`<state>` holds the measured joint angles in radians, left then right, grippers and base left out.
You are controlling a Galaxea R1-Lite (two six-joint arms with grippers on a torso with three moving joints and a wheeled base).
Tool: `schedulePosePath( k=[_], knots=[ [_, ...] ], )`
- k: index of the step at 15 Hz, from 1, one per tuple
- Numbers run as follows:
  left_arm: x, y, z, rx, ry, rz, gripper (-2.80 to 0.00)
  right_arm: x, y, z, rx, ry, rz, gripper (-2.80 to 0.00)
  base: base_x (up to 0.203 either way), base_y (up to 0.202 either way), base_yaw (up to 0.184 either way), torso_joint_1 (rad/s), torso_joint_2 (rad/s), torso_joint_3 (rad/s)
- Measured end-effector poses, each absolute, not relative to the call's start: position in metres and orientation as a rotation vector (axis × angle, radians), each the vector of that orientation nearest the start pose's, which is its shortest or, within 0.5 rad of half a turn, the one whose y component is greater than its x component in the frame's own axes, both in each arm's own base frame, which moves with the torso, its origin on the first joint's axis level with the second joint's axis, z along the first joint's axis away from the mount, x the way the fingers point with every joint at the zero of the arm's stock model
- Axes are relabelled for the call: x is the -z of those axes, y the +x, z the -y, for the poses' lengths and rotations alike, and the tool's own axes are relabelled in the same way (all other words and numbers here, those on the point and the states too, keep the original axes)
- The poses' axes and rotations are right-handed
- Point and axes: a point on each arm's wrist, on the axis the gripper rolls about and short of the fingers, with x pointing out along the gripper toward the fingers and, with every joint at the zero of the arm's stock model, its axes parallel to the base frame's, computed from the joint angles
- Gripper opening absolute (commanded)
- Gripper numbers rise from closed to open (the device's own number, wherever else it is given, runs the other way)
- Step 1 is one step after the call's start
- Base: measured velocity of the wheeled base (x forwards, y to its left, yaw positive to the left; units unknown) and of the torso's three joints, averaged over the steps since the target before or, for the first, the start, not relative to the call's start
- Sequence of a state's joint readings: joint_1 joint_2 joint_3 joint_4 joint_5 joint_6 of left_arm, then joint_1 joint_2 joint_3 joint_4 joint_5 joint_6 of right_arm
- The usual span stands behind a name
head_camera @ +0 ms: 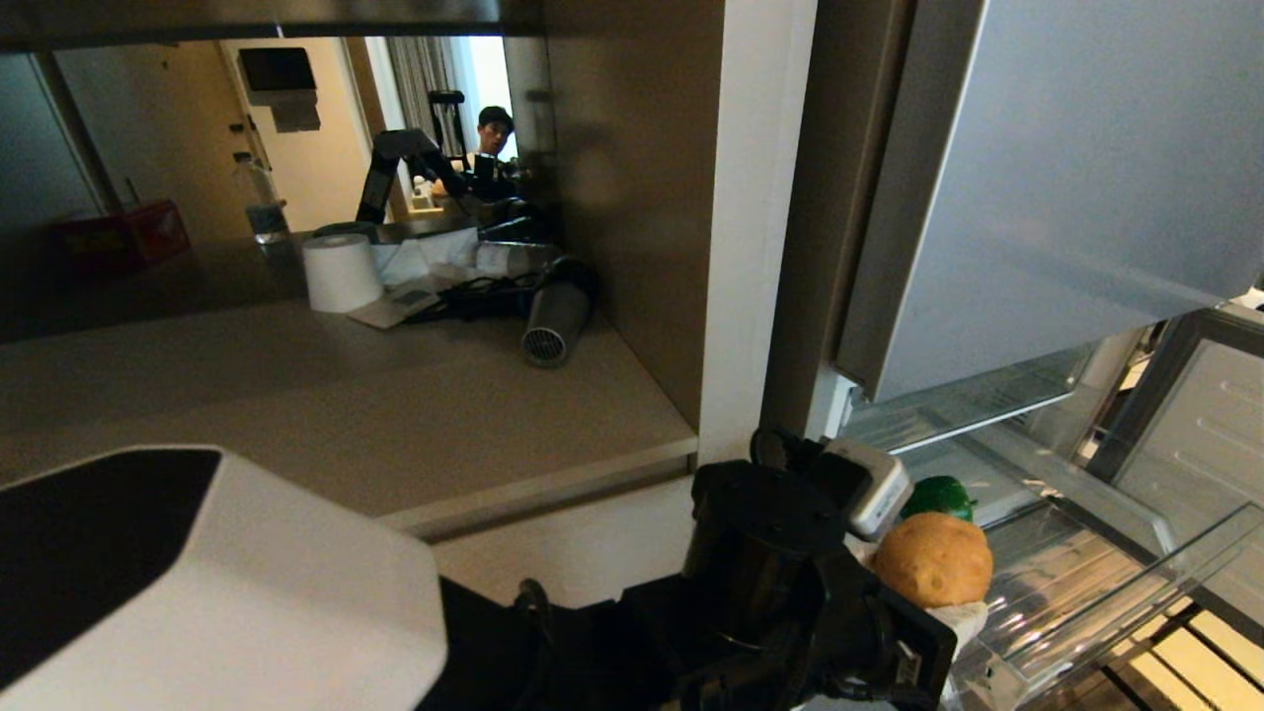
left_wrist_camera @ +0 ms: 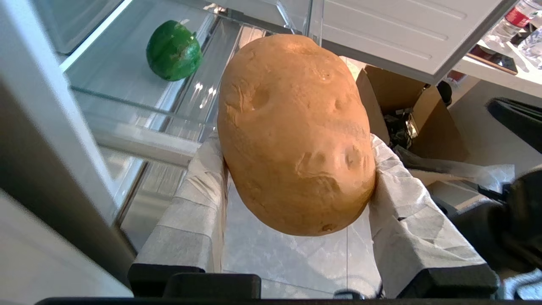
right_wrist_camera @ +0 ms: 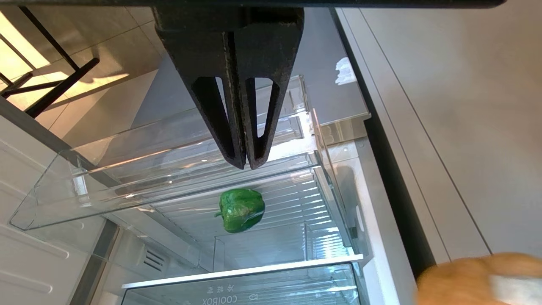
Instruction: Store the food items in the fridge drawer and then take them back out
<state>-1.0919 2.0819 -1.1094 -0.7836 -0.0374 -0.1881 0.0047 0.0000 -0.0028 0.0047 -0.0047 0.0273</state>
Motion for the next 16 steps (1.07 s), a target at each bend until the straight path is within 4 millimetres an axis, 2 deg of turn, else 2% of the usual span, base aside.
schedulePosePath(
  k=[5, 9, 16],
  knots=[
    [-0.133, 0.199, 0.394, 1.118, -0.073, -0.239, -2.80, -0.076, -0.023, 0.000, 0.001, 0.031, -0.001, -2.80, 0.000, 0.000, 0.000, 0.000, 0.00, 0.000],
    [-0.122, 0.214, 0.413, 1.122, -0.022, -0.180, -2.80, -0.076, -0.023, 0.000, 0.000, 0.033, -0.001, -2.80, 0.000, 0.000, 0.000, 0.000, 0.00, 0.000],
    [-0.110, 0.242, 0.447, 1.110, -0.049, -0.100, -2.80, -0.076, -0.023, 0.000, 0.000, 0.034, -0.001, -2.80, 0.000, 0.000, 0.000, 0.000, 0.00, 0.000]
  ],
)
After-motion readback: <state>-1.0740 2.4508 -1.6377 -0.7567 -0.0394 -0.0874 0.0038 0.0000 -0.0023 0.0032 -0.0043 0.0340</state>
